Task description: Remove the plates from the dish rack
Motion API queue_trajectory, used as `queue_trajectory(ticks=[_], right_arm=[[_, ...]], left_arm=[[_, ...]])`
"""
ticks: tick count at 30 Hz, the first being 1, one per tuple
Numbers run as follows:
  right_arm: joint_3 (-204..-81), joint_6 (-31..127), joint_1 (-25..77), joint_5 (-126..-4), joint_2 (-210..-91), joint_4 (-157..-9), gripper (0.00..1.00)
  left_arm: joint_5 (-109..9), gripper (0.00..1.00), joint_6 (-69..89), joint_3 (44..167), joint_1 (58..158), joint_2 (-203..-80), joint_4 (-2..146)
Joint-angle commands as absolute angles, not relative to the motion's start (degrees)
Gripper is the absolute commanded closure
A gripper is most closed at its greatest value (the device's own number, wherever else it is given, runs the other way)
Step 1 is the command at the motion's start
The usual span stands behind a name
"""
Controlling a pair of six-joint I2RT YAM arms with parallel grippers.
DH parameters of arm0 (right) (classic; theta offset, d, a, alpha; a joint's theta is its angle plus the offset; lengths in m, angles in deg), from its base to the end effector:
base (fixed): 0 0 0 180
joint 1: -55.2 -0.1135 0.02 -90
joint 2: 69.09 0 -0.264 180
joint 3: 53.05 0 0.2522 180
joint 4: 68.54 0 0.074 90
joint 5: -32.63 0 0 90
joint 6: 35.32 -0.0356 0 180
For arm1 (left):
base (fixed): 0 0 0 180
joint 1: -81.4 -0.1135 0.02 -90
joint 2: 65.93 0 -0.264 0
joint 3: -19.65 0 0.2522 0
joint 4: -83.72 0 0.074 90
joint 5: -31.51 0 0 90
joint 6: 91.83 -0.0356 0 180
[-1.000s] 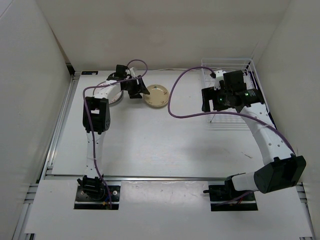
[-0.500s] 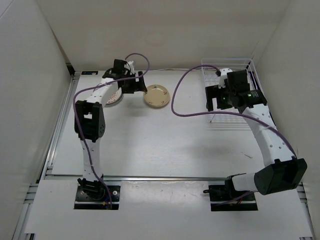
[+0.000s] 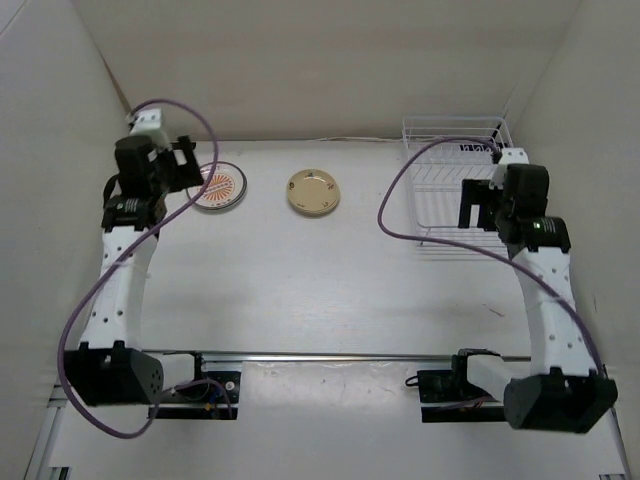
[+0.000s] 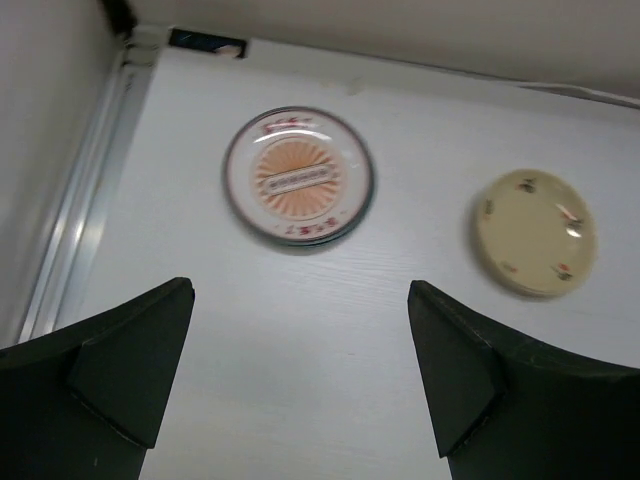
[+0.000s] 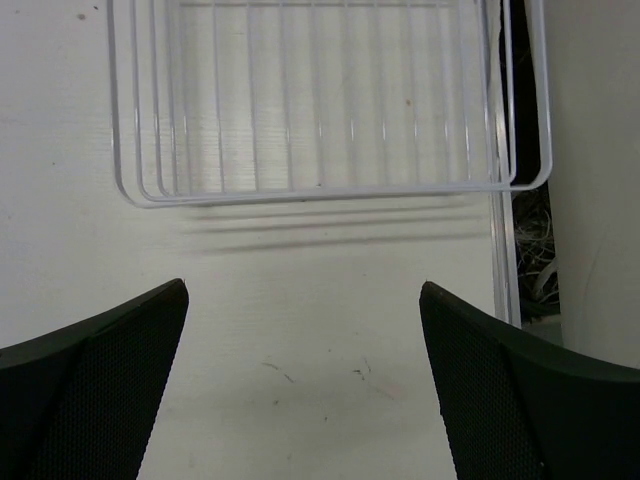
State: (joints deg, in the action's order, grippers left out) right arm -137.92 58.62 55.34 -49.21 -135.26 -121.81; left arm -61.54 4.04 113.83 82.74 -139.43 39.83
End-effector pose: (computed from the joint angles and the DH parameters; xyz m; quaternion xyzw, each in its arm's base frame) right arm 0.2422 -0.0056 0.3739 0.0038 0.8836 -0.0795 0.4614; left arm 0.2816 -0.0047 0.4125 -0.0476 0.8334 -0.0124 0.5505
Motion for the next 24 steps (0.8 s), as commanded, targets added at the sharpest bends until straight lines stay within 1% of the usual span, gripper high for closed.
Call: queue_trajectory(ticks=[1, 3, 10, 15, 24], right_arm=[[-131.5, 59.2, 59.4, -51.0, -126.1, -121.1, 0.0], [-128.9, 59.2, 60.0, -51.7, -120.9, -122.4, 0.0], [-119.6, 58.6, 61.8, -52.4, -110.3, -125.2, 0.0], [-118.3, 56.5, 64.2, -56.0, -108.5, -125.8, 0.0], [-118.8, 54.8, 65.3, -57.5, -107.9, -126.3, 0.0]], left_arm=[[-60.2, 0.0, 5.8, 101.9, 75.3, -134.7, 36.6], [-59.5, 0.0, 5.8, 94.3, 71.6, -128.5, 36.6], [-57.3, 0.0, 5.3, 80.0, 65.0, -114.6, 37.9], [-54.3, 0.0, 5.3, 76.8, 62.6, -109.2, 39.0], [-53.0, 0.0, 4.8, 76.8, 61.4, -109.2, 39.0]])
